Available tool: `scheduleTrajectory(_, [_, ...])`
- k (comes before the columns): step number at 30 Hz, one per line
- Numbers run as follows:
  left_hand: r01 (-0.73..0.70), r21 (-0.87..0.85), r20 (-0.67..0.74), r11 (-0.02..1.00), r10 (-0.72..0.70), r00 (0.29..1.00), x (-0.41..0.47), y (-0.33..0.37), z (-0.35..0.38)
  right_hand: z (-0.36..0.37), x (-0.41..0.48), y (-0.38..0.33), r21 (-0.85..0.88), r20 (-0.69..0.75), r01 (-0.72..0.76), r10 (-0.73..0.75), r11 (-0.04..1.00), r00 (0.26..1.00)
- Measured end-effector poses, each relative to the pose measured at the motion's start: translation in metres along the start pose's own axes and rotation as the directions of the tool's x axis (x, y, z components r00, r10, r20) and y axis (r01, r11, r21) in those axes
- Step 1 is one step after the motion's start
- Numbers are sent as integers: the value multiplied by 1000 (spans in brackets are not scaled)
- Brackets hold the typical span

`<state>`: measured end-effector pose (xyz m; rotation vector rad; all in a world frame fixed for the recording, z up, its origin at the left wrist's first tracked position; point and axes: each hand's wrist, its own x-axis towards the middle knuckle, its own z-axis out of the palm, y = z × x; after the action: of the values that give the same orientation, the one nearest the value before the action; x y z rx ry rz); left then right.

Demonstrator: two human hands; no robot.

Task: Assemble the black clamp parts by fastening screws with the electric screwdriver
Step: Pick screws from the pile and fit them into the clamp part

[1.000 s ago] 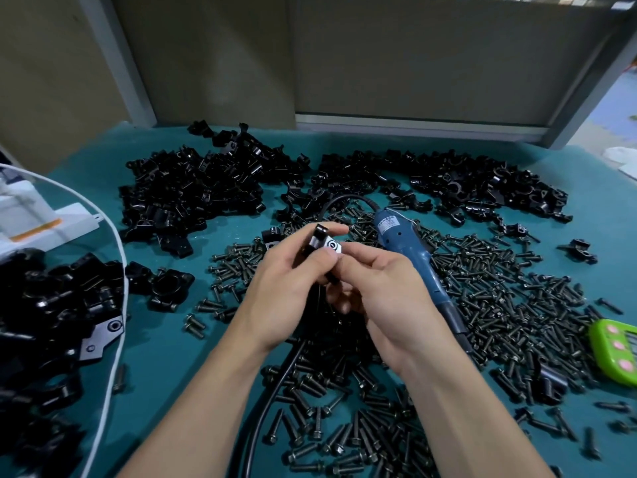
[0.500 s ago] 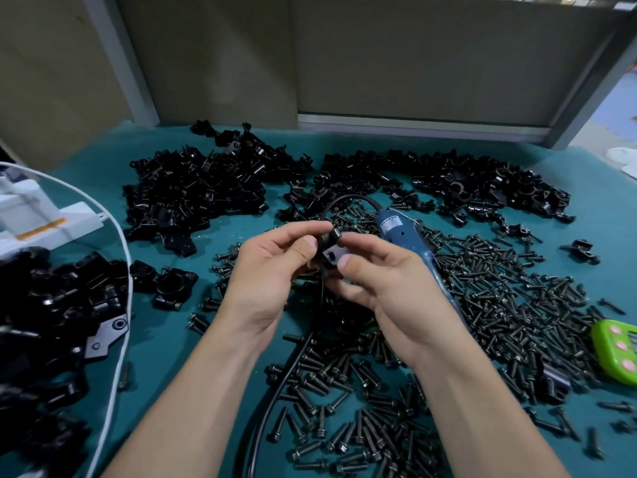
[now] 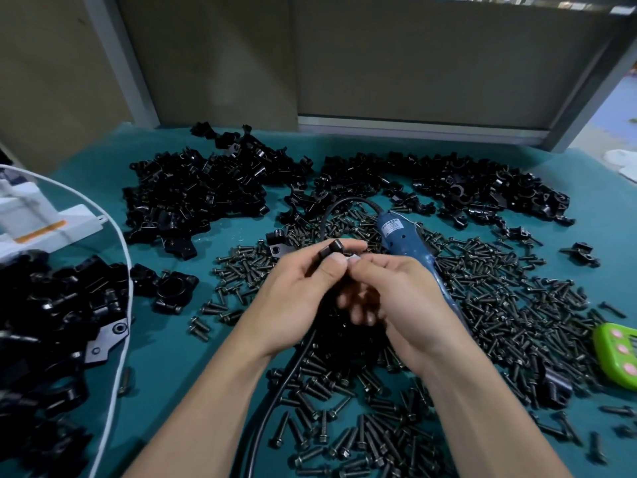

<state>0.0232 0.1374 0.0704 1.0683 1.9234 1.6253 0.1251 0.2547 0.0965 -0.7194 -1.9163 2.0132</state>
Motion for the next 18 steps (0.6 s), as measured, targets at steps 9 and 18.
scheduleTrajectory(9, [185, 134, -324, 974, -133, 936, 2, -10, -1, 23, 52, -41, -700, -150, 156, -357, 697, 922])
scheduleTrajectory(18, [49, -385, -645, 922, -307, 700, 7, -8, -46, 68, 108, -30, -865, 327, 344, -110, 366, 939])
